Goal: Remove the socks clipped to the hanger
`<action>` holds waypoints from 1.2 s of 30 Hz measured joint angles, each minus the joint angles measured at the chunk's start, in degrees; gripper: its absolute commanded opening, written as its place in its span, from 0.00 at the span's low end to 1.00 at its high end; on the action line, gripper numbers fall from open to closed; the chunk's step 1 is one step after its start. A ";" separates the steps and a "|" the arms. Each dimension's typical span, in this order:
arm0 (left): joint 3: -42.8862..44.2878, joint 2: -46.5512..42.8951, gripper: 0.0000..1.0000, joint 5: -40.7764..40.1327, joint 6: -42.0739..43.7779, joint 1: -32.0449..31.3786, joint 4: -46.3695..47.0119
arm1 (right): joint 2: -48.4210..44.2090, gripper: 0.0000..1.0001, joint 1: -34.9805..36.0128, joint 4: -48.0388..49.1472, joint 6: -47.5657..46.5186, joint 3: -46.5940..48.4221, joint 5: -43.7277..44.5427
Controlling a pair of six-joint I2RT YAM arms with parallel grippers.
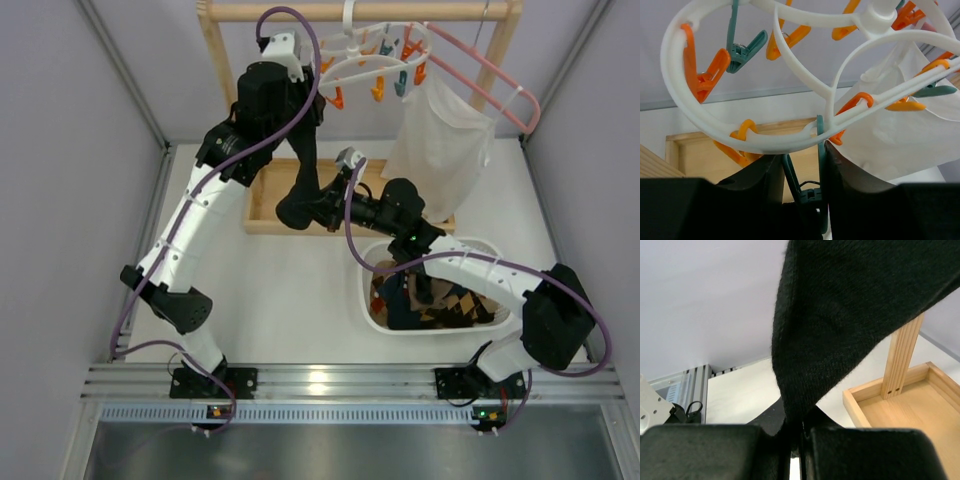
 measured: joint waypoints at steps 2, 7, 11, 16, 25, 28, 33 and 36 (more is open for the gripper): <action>0.50 0.37 0.24 -0.02 -0.15 0.24 -0.02 | 0.00 0.00 0.00 0.00 -0.02 -0.22 -0.13; 1.01 1.14 0.11 -0.07 0.04 0.28 0.26 | -0.42 0.00 0.00 0.42 -0.02 -2.47 -0.26; 1.01 1.16 0.43 -0.07 0.04 0.28 0.28 | -2.21 0.00 -0.02 0.46 -0.02 -7.08 0.26; -0.94 0.52 0.77 -0.26 0.26 0.31 0.24 | -8.09 0.00 -0.04 -6.27 0.00 -10.34 5.22; -14.40 -8.24 0.98 -1.64 -0.50 0.26 0.68 | -28.26 0.00 -0.17 -39.17 0.63 -8.85 25.35; -21.31 -14.84 0.98 -2.84 -1.70 0.26 0.85 | -30.40 0.00 -0.20 -51.78 0.90 -6.47 31.71; -35.60 -29.59 0.98 -4.46 -4.33 0.26 0.98 | -31.30 0.00 -0.31 -70.40 3.78 -2.58 43.17; -45.88 -39.76 0.98 -5.53 -5.73 0.26 1.42 | -31.23 0.00 -0.50 -77.26 5.79 -1.79 48.52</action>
